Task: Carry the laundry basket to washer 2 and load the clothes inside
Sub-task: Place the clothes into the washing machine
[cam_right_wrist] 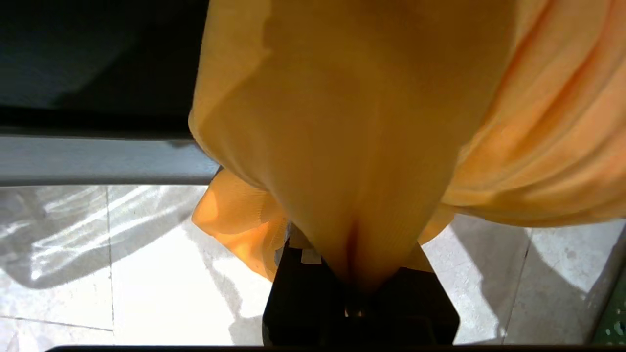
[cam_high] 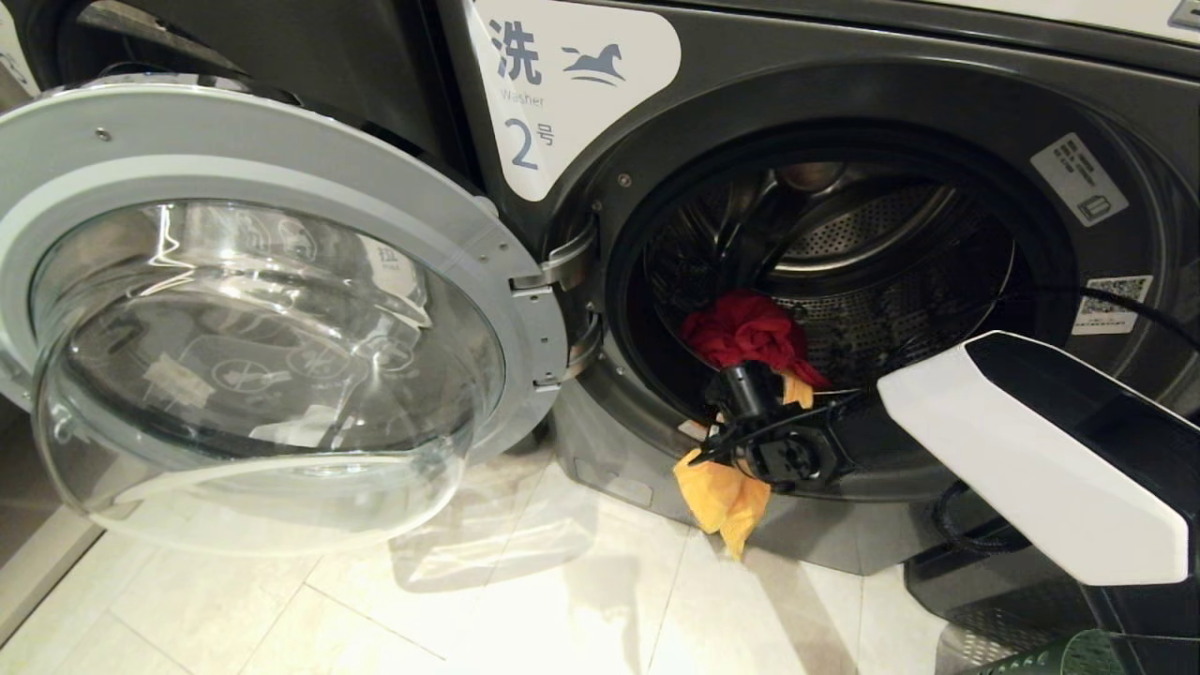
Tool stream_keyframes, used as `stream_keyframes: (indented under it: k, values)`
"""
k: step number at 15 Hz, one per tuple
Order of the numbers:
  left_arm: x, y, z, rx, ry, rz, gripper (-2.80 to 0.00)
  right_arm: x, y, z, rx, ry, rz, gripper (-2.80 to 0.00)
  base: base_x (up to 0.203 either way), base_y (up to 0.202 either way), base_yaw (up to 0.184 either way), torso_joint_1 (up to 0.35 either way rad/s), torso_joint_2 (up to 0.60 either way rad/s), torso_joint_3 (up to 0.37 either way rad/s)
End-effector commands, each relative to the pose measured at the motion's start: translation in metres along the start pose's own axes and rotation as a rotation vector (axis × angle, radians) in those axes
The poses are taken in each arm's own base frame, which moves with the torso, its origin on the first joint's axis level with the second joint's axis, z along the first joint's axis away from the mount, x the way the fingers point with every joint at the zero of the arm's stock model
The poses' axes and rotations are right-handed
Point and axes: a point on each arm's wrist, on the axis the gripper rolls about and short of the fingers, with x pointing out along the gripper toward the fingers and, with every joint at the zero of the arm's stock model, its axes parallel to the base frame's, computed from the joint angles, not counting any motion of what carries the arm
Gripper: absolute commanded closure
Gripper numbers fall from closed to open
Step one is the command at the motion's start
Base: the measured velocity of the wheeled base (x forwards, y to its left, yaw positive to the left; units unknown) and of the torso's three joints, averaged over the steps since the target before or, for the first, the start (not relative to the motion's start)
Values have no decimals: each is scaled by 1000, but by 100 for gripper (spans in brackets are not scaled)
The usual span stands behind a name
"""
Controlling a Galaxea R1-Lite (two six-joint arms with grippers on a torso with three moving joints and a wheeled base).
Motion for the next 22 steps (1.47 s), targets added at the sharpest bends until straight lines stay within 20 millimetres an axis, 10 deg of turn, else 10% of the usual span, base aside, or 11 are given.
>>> stream_keyframes:
  k: [1, 8, 15, 16, 22]
  values:
    - [0, 0, 0, -1, 0, 1, 0, -26, 2, 26, 33, -59, 22, 0, 0, 0, 0, 0, 0, 0]
    - [0, 0, 0, -1, 0, 1, 0, -81, 21, 121, -32, -543, 32, 0, 0, 0, 0, 0, 0, 0]
    - [0, 0, 0, -1, 0, 1, 0, -43, 27, 158, -209, -927, -33, 0, 0, 0, 0, 0, 0, 0]
    - [0, 0, 0, -1, 0, 1, 0, -35, 24, 158, -210, -933, -45, -280, 0, 0, 0, 0, 0, 0]
    - [0, 0, 0, -1, 0, 1, 0, -4, 16, 140, -238, -892, -76, -280, 0, 0, 0, 0, 0, 0]
